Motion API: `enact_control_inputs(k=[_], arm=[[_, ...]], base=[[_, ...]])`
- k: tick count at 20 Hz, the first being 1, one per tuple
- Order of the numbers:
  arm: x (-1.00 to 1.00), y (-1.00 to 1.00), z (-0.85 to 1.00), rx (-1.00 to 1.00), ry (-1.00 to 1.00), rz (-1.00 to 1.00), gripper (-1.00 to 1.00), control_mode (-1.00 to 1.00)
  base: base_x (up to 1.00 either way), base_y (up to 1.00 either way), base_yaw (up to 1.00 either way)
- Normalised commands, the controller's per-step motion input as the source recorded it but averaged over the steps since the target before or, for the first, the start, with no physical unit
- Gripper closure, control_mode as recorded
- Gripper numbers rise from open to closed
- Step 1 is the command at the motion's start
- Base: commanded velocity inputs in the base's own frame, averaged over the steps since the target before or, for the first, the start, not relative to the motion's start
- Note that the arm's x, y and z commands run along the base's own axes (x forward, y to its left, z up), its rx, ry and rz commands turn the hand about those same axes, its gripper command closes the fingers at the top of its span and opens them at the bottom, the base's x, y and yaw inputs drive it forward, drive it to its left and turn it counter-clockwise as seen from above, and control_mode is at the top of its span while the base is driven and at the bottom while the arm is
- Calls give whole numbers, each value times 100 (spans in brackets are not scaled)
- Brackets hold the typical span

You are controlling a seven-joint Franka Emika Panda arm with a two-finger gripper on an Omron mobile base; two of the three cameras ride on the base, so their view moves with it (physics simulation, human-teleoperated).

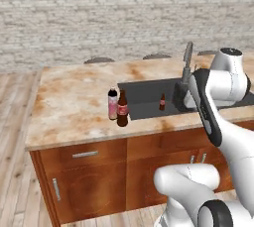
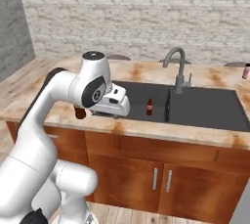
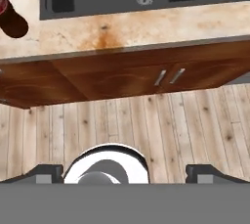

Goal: Place the large bottle from the dining counter next to the other large bottle outside the sink, and place the small bottle from the dining counter next to the other small bottle inside the sink.

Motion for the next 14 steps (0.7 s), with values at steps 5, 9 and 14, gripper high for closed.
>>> enact_control_inputs(k=[5,9,14], arm=[[0,0,0,0,0,0,-100,100],[0,0,0,0,0,0,-100,100],[0,0,0,0,0,0,-100,100]], base=[[-37,-100,33],[-58,-100,27],[-70,-100,6]])
